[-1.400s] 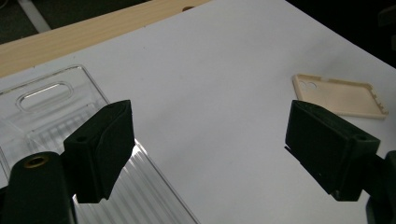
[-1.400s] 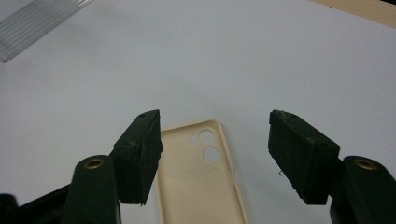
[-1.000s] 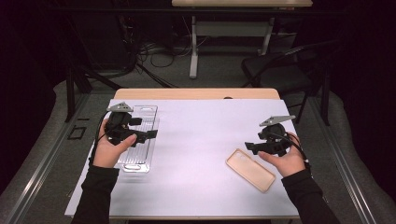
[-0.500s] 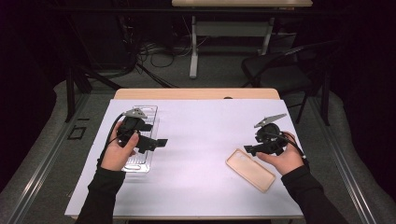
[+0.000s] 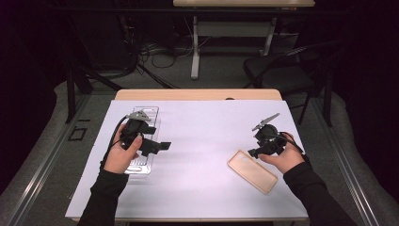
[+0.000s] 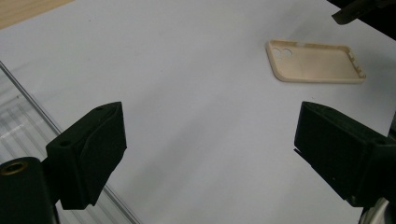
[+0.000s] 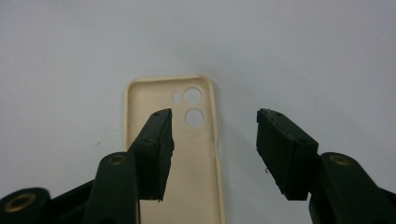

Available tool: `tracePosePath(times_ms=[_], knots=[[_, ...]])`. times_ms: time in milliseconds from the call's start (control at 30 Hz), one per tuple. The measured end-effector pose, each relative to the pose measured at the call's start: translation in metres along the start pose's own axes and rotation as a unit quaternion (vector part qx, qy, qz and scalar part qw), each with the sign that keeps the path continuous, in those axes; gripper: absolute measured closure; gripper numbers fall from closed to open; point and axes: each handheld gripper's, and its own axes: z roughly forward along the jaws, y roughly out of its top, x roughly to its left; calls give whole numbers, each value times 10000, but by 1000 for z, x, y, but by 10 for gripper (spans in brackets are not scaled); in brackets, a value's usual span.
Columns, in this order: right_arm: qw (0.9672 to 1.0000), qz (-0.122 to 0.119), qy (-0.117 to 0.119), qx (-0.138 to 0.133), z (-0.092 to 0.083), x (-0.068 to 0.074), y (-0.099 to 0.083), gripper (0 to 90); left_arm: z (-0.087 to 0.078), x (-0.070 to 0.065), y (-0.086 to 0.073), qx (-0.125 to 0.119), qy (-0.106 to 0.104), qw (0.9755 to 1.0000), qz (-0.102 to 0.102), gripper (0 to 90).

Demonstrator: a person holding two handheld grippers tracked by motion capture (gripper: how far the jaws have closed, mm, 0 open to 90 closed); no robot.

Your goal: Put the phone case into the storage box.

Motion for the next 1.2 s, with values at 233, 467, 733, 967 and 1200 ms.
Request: tracePosePath(times_ms=[233,467,733,967,1200], knots=[[9995,66,-79,313,12,-6,-8,530,0,0,0,-4,-9,10000,1,95],[9981,70,-84,609,22,-11,-17,636,0,1,-1,9,-12,10000,-17,95],[9968,23,59,800,31,-12,-21,670,-1,2,-1,-1,-19,10000,-37,95],[9948,-81,-61,1010,35,-10,-24,669,-2,2,-2,-24,-20,10000,-45,95],[9936,-185,-108,1113,39,-8,-24,677,-1,3,-2,-5,-12,10000,-50,95]])
